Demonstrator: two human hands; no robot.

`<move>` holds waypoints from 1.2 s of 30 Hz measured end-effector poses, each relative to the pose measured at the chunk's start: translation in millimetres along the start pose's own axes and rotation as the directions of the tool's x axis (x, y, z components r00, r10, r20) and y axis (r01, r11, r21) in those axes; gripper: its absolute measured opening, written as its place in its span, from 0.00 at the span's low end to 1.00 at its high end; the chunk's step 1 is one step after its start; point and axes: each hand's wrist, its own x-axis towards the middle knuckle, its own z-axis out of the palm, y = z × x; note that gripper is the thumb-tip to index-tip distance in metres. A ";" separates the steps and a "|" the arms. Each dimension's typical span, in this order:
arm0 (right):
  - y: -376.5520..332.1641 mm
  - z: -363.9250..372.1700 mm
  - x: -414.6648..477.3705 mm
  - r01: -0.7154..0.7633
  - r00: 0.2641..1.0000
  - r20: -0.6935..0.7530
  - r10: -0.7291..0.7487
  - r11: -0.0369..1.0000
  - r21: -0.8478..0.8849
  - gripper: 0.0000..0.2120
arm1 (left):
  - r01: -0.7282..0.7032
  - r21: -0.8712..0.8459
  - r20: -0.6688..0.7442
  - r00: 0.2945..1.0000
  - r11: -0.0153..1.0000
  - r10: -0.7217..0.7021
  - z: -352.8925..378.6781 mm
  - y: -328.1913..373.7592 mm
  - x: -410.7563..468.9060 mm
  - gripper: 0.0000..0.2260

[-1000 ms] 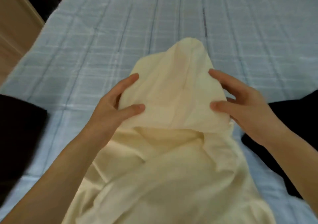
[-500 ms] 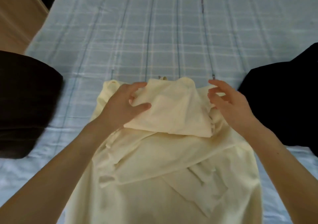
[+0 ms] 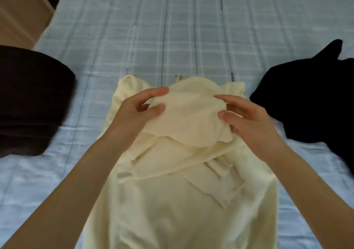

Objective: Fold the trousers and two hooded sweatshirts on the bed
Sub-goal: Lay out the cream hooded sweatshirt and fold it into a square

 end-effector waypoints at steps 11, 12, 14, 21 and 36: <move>47.8 32.5 -82.7 0.019 0.998 -0.038 -0.042 0.874 -0.485 0.08 | 0.132 0.255 0.077 0.985 0.958 -0.156 -7.9 -67.9 -50.2 0.14; 35.8 32.9 -82.0 0.116 0.978 -0.083 -0.190 0.832 -0.542 0.08 | 0.099 0.314 0.062 0.990 0.944 -0.125 -8.2 -60.5 -48.8 0.12; 20.9 32.1 -69.3 0.181 0.915 -0.183 -0.359 0.773 -0.608 0.12 | 0.022 0.422 -0.021 1.000 0.906 -0.015 -5.3 -46.1 -43.9 0.06; 29.9 37.6 -36.3 -0.144 0.988 0.014 0.153 0.954 -0.262 0.15 | 0.108 0.347 0.174 0.969 0.932 -0.177 25.9 -36.1 -34.5 0.12; 111.4 66.5 -53.6 0.119 0.992 0.096 -0.081 0.379 -0.918 0.27 | -0.261 0.954 0.238 0.959 0.149 0.155 28.8 -135.1 -71.5 0.25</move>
